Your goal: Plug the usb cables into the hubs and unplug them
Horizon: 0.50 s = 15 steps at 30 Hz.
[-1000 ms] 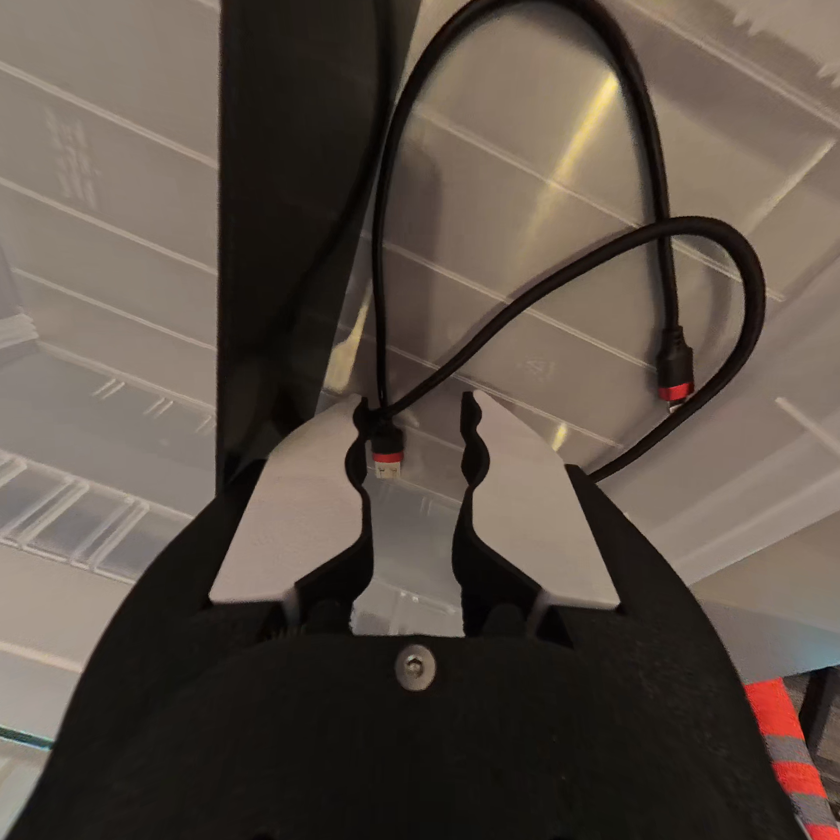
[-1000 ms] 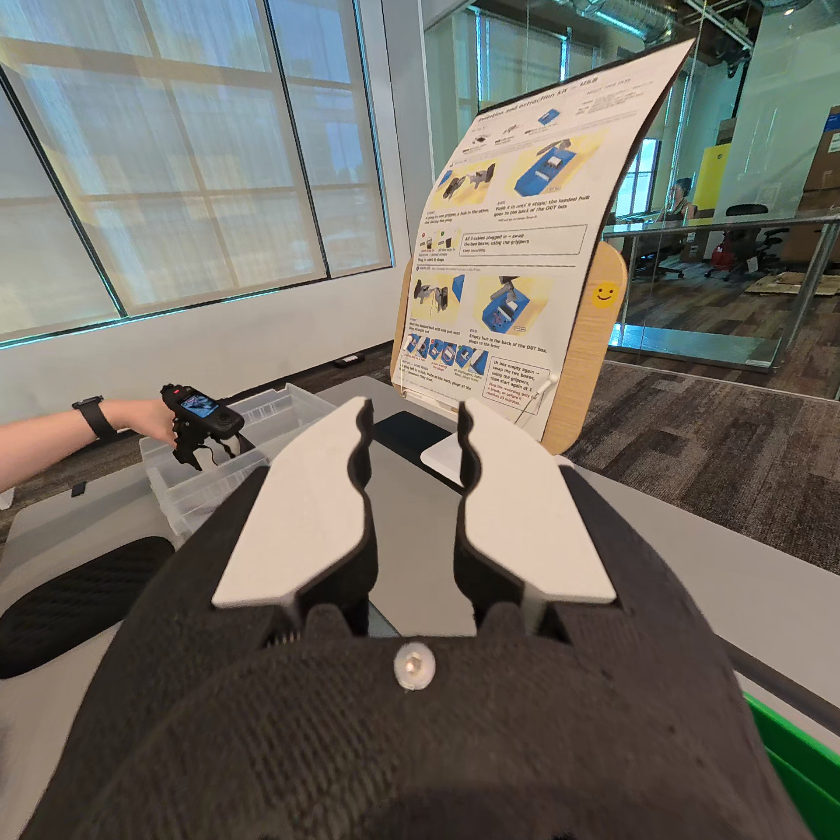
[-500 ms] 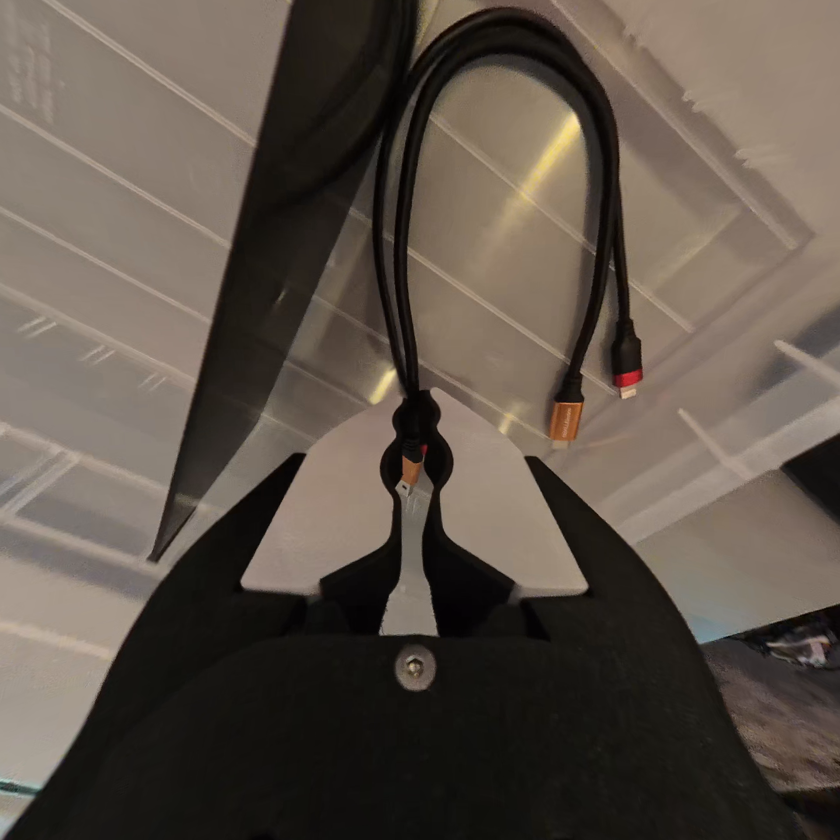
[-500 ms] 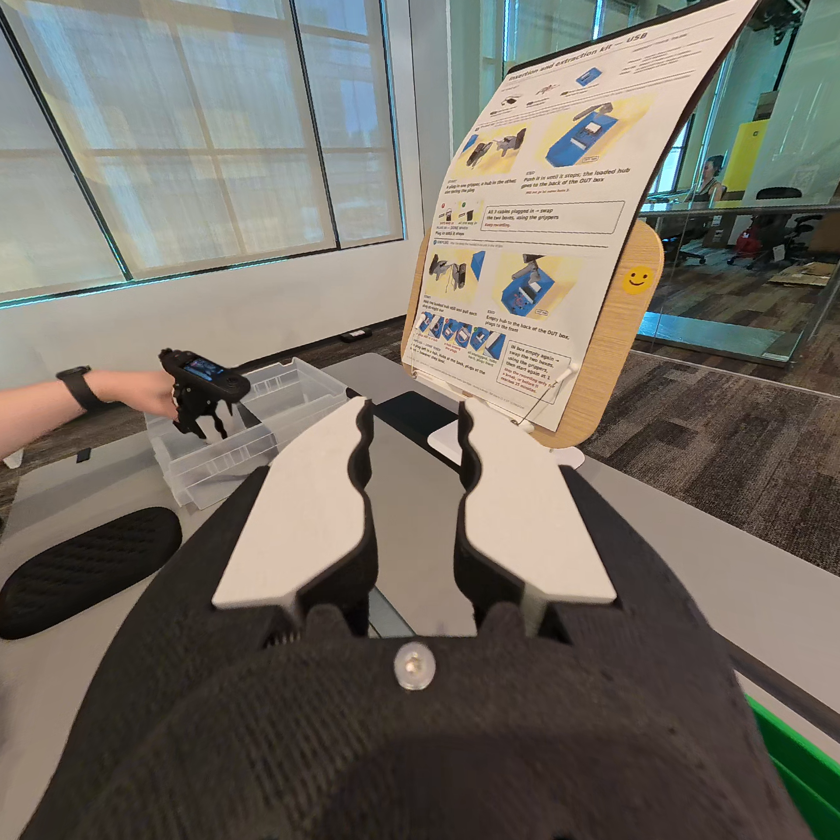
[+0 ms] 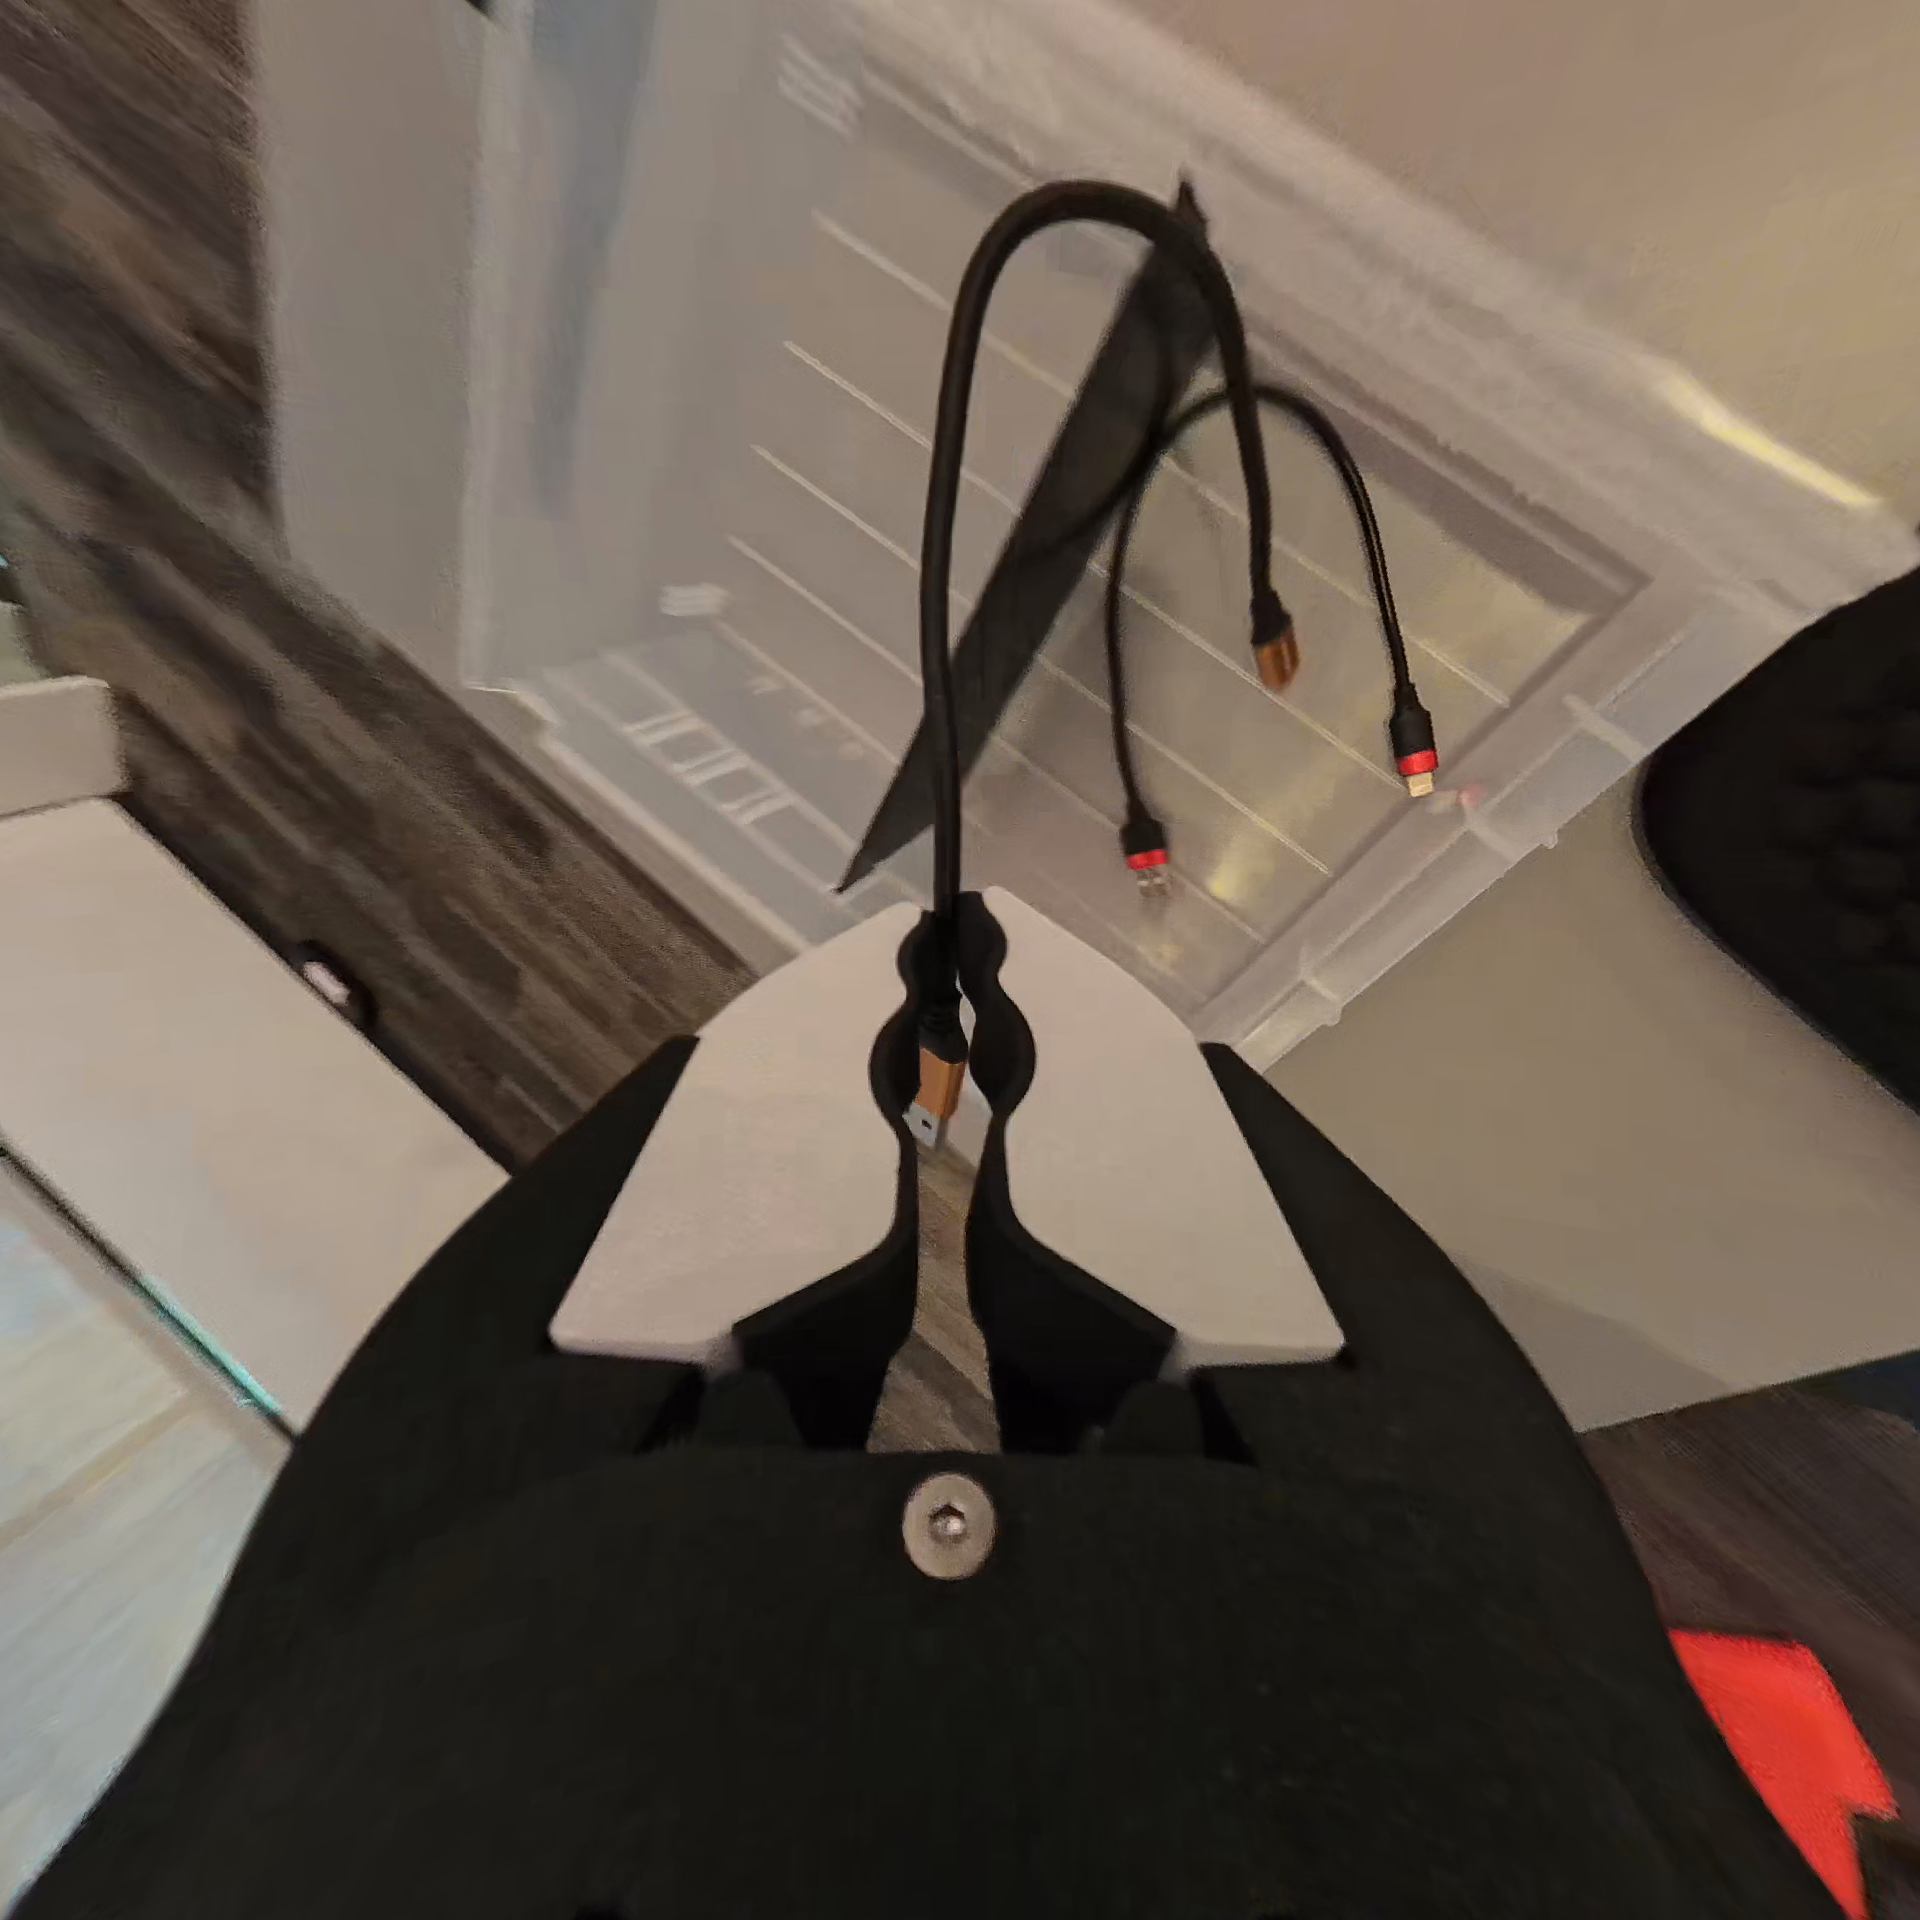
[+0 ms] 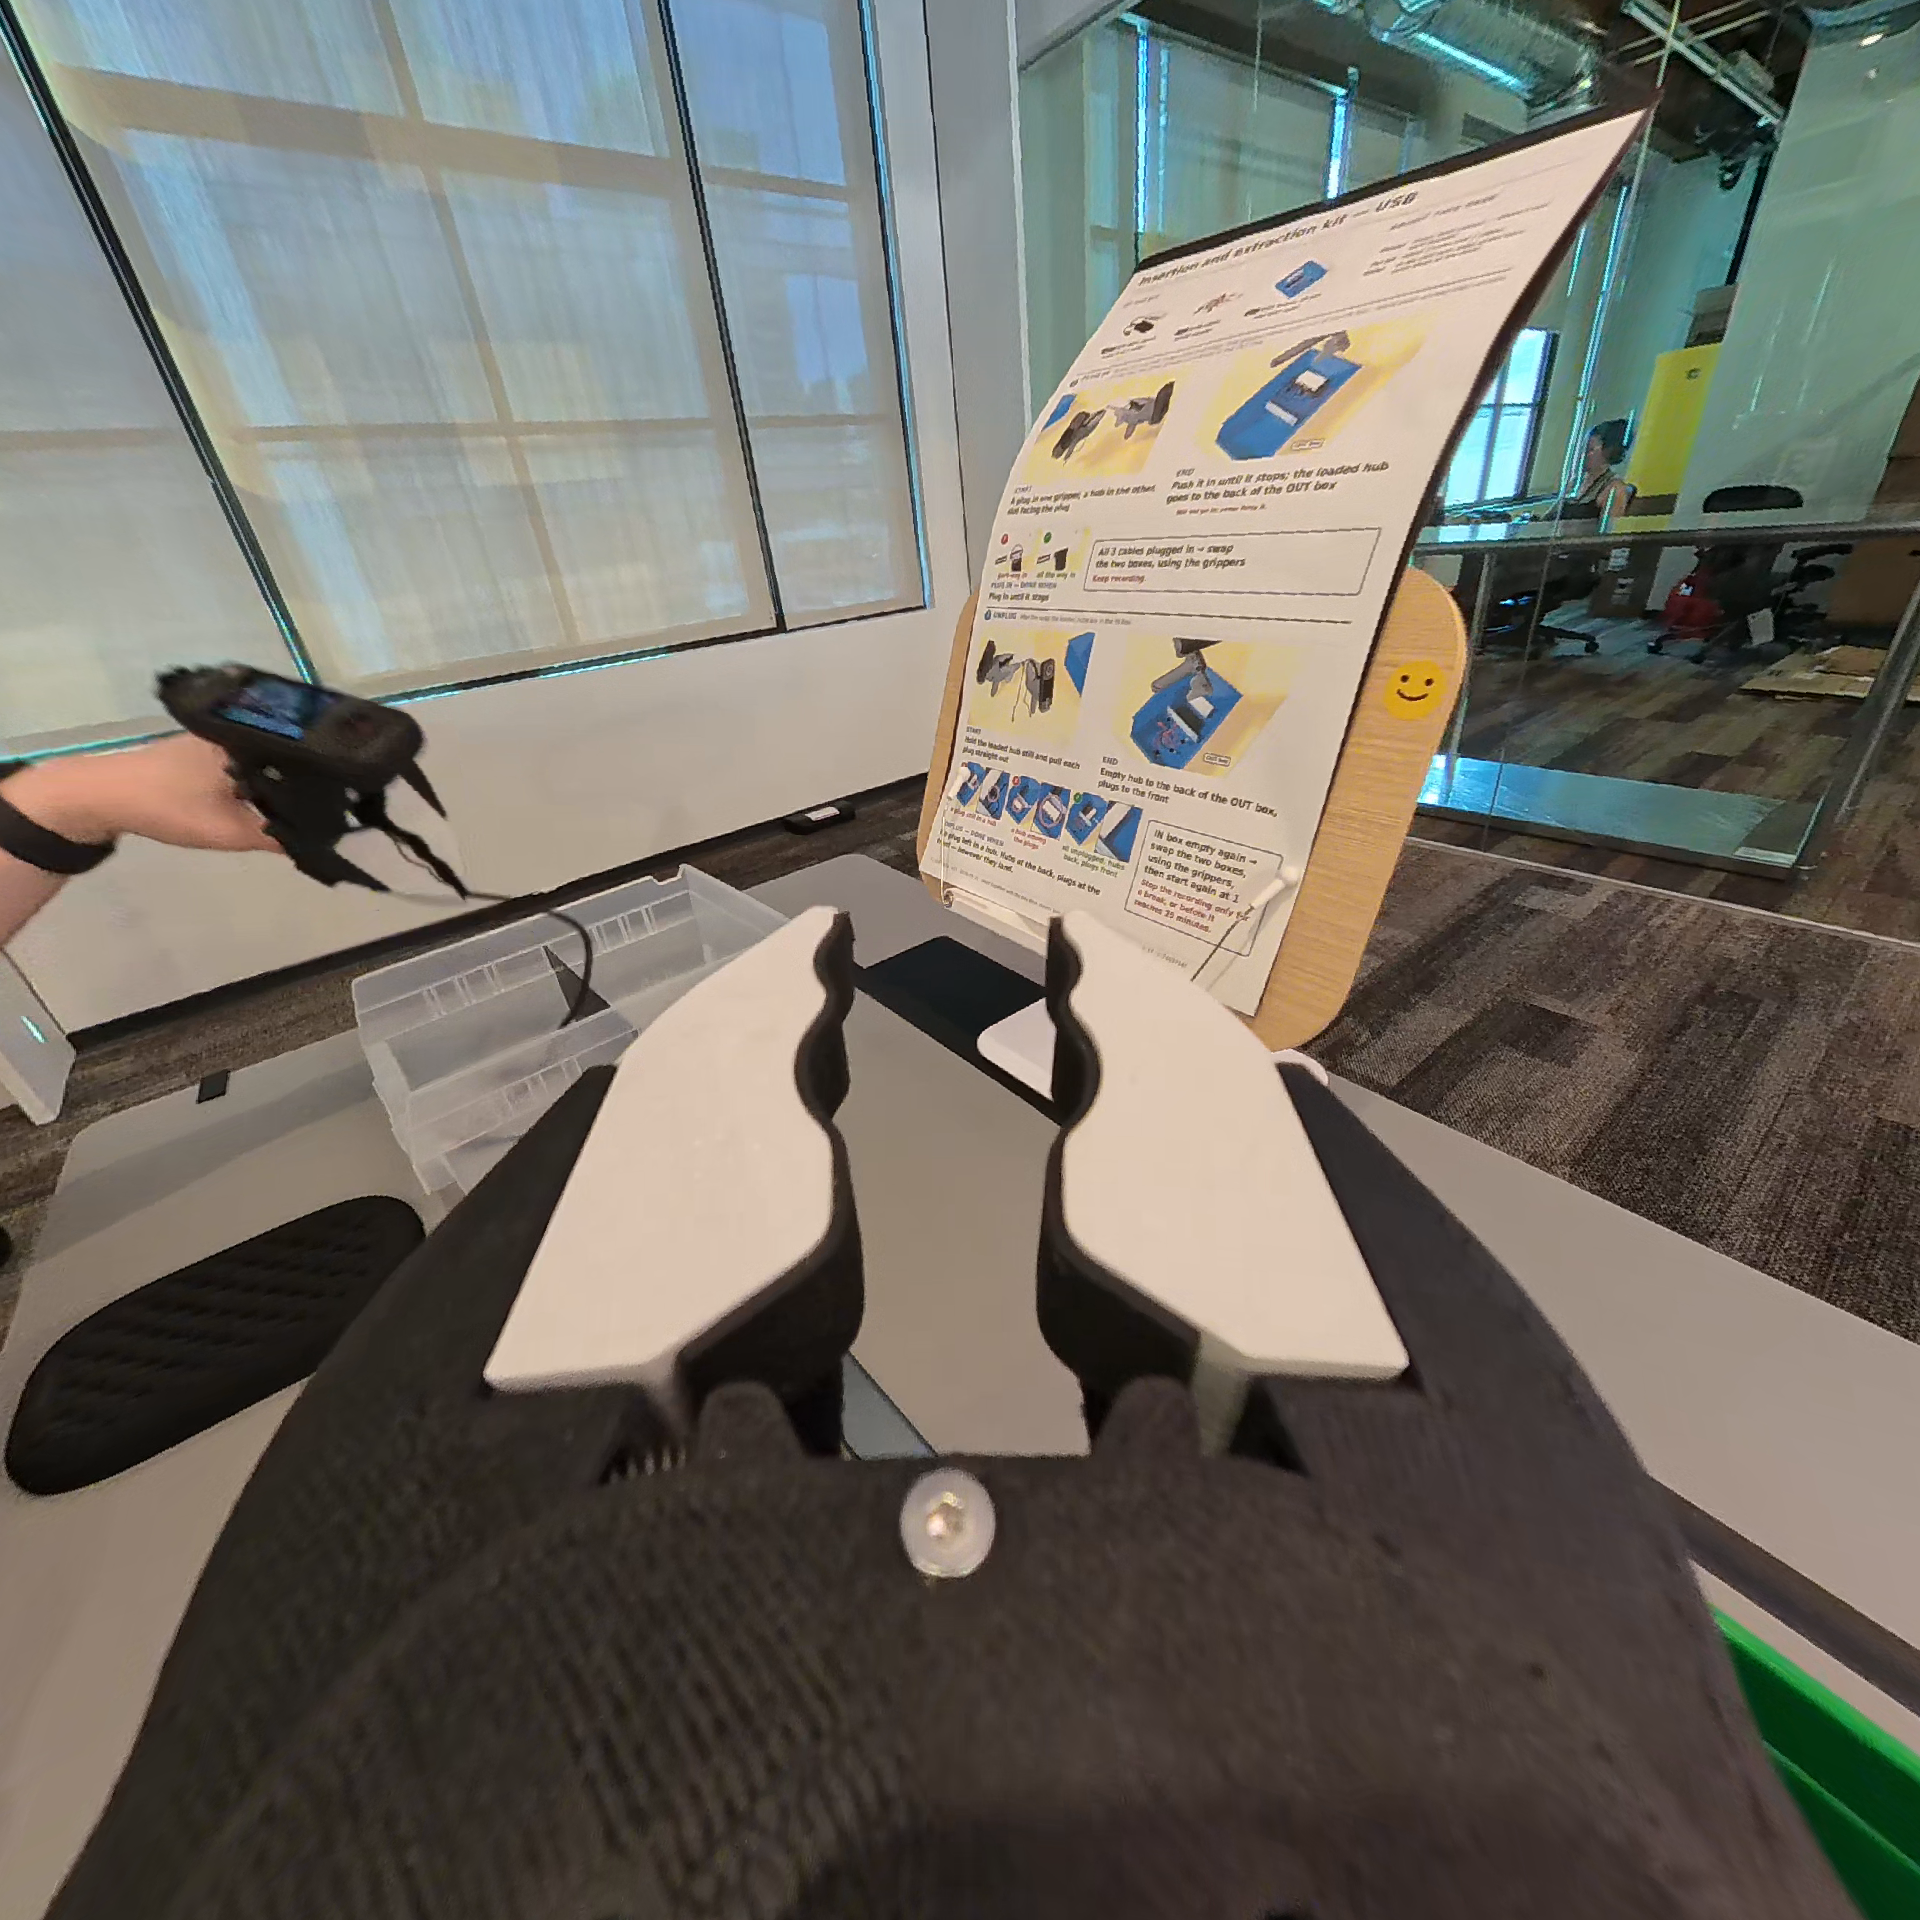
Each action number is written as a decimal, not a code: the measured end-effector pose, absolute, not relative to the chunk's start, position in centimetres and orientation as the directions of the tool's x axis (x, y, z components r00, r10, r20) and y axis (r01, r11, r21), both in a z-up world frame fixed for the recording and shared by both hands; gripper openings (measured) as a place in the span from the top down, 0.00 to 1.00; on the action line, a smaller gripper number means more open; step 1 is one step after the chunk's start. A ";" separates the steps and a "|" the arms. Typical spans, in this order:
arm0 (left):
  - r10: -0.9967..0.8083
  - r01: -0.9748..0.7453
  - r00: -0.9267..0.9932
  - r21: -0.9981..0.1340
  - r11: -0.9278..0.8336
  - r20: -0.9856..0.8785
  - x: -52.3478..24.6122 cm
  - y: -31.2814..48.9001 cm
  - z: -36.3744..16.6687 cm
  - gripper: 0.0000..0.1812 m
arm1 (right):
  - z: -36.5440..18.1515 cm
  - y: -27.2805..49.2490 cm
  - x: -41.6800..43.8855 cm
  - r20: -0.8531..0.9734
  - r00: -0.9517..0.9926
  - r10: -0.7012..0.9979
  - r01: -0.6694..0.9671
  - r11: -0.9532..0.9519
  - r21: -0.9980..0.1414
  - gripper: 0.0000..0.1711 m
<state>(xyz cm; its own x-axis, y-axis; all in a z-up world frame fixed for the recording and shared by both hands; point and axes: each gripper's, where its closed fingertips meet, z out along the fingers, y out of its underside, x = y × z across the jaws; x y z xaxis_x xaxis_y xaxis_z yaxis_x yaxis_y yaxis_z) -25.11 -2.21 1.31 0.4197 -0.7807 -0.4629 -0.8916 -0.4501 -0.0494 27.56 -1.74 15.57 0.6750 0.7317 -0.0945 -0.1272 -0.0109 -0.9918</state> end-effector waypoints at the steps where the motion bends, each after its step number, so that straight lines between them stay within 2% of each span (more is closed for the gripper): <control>1: -0.765 -0.898 0.409 -0.071 -0.434 -0.498 -24.5 -2.3 3.4 0.98 | 15.6 -1.7 27.7 -0.097 0.677 0.730 -0.130 -0.011 -0.991 0.79; 5: -0.745 -0.924 0.380 -0.199 -0.326 -0.547 -19.8 -3.8 10.6 0.98 | 15.7 -1.8 28.2 -0.104 0.681 0.725 -0.141 -0.010 -0.990 0.79; 8: -0.807 -0.938 0.322 -0.284 -0.200 -0.495 -14.5 -6.1 12.4 0.98 | 16.0 -2.0 28.3 -0.102 0.678 0.728 -0.149 0.000 -0.989 0.79; 11: -0.882 -0.956 0.208 -0.279 -0.091 -0.423 -9.2 -7.8 10.0 0.98 | 16.1 -2.2 28.5 -0.104 0.674 0.731 -0.156 0.003 -0.988 0.79; 15: -0.961 -0.965 0.048 -0.261 0.025 -0.271 -1.7 -9.1 2.1 0.98 | 16.2 -2.3 28.8 -0.115 0.667 0.736 -0.171 0.001 -0.985 0.79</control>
